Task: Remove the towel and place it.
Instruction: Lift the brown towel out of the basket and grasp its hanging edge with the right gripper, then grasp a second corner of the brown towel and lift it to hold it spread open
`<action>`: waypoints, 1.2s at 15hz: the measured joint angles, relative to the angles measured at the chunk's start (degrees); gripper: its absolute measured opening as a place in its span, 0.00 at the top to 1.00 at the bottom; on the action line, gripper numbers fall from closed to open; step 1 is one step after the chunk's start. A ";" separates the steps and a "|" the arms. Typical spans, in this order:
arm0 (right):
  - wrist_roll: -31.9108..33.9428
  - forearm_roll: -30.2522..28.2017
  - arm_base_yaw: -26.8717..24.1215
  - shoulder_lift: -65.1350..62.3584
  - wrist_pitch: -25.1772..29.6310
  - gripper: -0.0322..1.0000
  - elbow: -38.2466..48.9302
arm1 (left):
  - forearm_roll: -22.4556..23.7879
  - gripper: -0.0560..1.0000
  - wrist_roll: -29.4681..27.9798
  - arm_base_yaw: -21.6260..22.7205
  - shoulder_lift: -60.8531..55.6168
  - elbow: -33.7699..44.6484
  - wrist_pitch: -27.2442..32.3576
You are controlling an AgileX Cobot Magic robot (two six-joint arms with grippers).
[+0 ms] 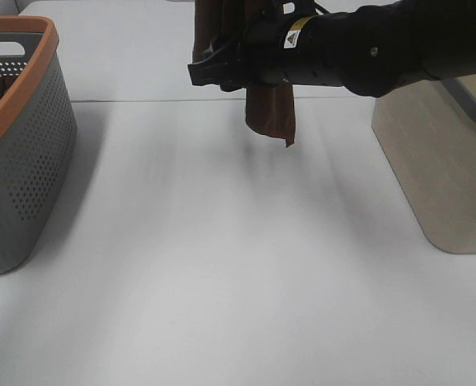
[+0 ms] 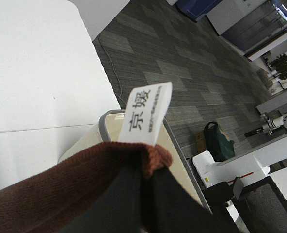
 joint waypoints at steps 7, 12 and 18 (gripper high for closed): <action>0.00 0.17 -0.34 0.69 -3.67 0.46 0.00 | 0.00 0.94 0.11 0.00 0.00 0.00 0.00; -0.52 -0.17 0.74 0.69 -3.78 0.50 0.00 | 0.00 0.94 0.57 0.00 0.00 0.00 0.00; -3.15 3.15 0.74 3.21 -5.33 0.54 0.00 | -1.32 0.94 1.49 0.00 0.00 0.00 0.00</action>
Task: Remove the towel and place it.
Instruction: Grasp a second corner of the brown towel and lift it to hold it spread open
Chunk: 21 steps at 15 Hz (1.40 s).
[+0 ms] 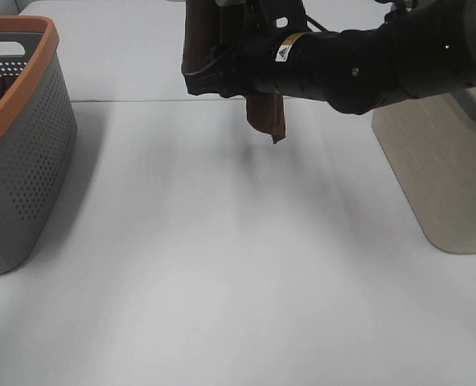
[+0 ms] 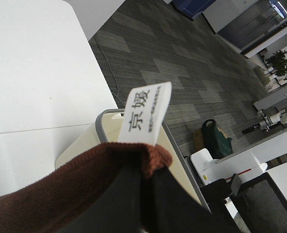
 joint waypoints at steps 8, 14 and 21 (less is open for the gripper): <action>-9.68 8.77 0.00 0.69 -1.43 0.61 0.00 | -0.74 0.94 0.63 0.00 0.00 0.00 0.00; -17.02 17.07 0.00 0.69 -3.27 0.62 0.00 | -2.29 0.94 1.03 0.00 0.00 0.00 0.00; -17.42 17.02 0.00 0.92 -6.65 0.62 -0.46 | -3.67 0.94 1.49 0.00 0.00 0.00 0.00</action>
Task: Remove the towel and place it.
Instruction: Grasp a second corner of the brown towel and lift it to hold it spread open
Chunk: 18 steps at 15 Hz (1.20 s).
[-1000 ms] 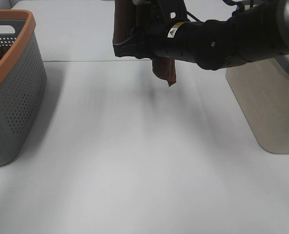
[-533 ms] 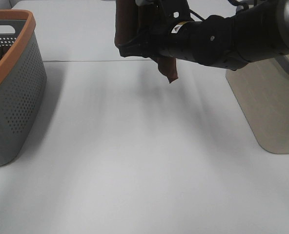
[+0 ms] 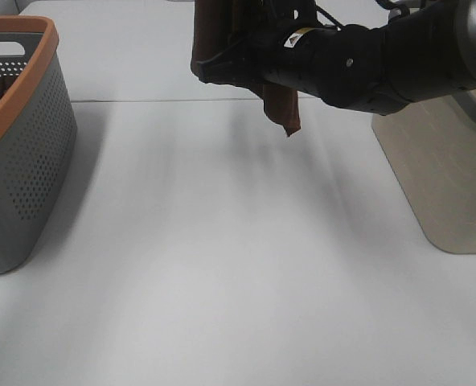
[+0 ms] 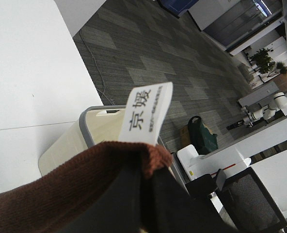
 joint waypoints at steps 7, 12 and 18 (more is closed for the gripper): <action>-2.35 -0.17 0.00 1.60 3.95 0.93 -1.55 | -0.06 0.94 0.69 0.00 0.00 0.00 -0.11; -2.98 -0.17 0.00 -0.29 12.26 0.97 -1.55 | 2.35 0.94 1.66 0.00 0.00 0.00 -0.74; -3.21 -4.13 0.00 -8.25 35.98 0.97 -1.55 | 17.02 0.94 1.89 0.00 0.00 0.00 2.46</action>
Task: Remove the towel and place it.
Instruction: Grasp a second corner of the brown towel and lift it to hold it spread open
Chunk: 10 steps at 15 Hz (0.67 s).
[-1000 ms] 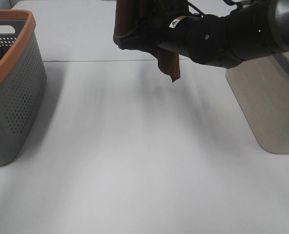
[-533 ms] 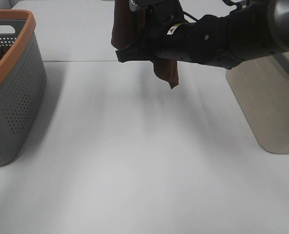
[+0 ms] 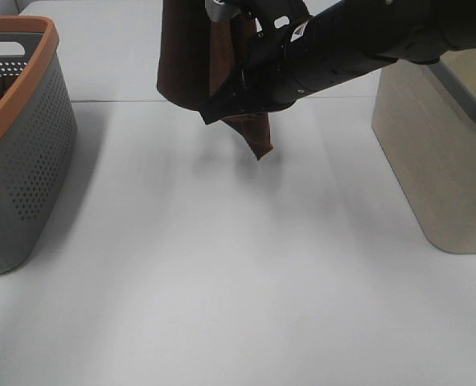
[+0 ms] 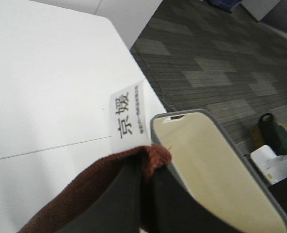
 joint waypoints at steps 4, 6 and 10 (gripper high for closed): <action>3.44 -1.03 -0.29 -6.82 11.23 0.97 0.00 | 9.45 0.94 2.58 -0.06 0.00 0.00 10.77; 7.10 -1.49 -2.46 -8.82 11.80 0.97 -0.17 | 12.03 0.94 2.81 -0.11 0.00 0.00 13.18; 8.94 -1.89 -9.57 -9.28 11.63 0.97 -4.30 | 15.01 0.94 2.98 -0.17 0.00 0.00 13.58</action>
